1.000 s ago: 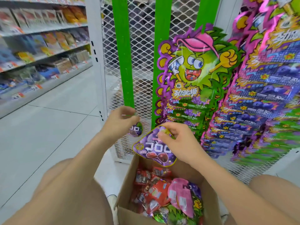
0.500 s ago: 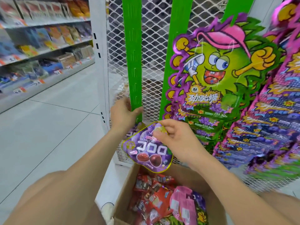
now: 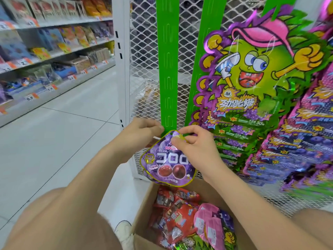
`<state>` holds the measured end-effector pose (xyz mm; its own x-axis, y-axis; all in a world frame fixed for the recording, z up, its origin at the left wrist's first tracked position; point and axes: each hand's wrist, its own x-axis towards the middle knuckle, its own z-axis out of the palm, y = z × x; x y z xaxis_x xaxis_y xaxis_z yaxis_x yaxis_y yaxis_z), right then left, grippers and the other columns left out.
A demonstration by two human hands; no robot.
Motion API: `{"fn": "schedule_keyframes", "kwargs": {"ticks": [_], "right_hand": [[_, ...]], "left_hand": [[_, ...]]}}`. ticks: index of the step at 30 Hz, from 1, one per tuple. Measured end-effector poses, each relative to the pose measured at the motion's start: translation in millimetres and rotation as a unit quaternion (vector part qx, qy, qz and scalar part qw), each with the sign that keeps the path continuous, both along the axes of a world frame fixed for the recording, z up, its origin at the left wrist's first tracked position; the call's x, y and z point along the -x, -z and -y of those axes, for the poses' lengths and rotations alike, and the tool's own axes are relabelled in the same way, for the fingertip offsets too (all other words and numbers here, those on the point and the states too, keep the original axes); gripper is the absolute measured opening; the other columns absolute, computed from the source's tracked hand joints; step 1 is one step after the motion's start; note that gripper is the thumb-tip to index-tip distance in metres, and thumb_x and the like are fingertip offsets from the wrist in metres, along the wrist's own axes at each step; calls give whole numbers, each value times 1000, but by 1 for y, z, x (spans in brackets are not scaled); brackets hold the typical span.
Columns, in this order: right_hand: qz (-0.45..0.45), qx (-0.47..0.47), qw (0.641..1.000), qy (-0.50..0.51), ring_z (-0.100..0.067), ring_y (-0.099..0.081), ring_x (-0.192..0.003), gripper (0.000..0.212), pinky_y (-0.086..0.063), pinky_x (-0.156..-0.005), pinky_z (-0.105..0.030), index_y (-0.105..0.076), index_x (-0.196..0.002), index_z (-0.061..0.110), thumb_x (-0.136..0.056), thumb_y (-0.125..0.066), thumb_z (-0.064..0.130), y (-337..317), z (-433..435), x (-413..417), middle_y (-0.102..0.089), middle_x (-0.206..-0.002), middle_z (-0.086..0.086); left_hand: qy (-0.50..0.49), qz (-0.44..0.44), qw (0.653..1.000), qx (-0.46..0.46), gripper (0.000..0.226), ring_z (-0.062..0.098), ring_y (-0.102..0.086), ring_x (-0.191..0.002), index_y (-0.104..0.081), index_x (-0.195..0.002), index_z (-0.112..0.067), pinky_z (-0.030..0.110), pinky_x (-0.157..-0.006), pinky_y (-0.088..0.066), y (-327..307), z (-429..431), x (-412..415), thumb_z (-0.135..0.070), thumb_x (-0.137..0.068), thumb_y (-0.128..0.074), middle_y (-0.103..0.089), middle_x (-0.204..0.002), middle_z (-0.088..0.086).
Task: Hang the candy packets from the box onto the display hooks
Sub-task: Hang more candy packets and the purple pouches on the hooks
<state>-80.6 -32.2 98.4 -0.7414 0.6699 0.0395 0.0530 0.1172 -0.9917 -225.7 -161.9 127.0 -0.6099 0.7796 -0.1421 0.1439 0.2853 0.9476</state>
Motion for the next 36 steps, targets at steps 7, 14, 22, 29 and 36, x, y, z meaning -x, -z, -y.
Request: {"fn": "schedule_keyframes", "kwargs": {"ticks": [7, 14, 22, 29, 36], "right_hand": [[144, -85, 986, -22, -14, -43, -45, 22, -32, -51, -27, -61, -81, 14, -70, -76, 25, 21, 5, -9, -56, -52, 2], [97, -72, 988, -93, -26, -61, -62, 22, -42, -60, -36, -59, -100, 16, -91, -79, 16, 27, 14, -21, -74, -73, -16], [-43, -48, 997, 51, -7, -72, -66, 24, -51, -59, -23, -60, -102, 18, -92, -82, 20, 6, 12, -1, -79, -79, -2], [-13, -37, 995, 97, -28, -76, -75, 23, -61, -72, -53, -62, -98, 23, -88, -82, 27, 18, 10, 3, -79, -77, -1], [16, -39, 996, 85, -15, -50, -47, 22, -37, -52, -31, -60, -93, 18, -88, -80, 24, 31, 9, 0, -70, -62, -1]], "left_hand": [[-13, -24, 1000, 4, 23, 22, -80, -96, -71, -109, -5, 48, -103, -58, -1, -4, -3, -22, -109, -56, -80, -114, 12], [-15, -36, 999, 3, 26, 23, -80, -98, -69, -110, -2, 54, -107, -56, 0, -3, -4, -24, -110, -55, -78, -117, 14], [9, -45, 999, -7, 34, 22, -68, -81, -76, -89, -5, 54, -90, -58, -7, 2, -15, -31, -105, -61, -79, -91, 16], [10, -53, 999, -6, 52, 20, -61, -78, -73, -92, 1, 46, -85, -54, -6, 0, -13, -51, -93, -65, -69, -86, 7], [32, -32, 999, -6, 34, 29, -79, -102, -81, -107, -7, 40, -101, -60, -5, -2, -15, -28, -112, -55, -82, -110, 7]]}}
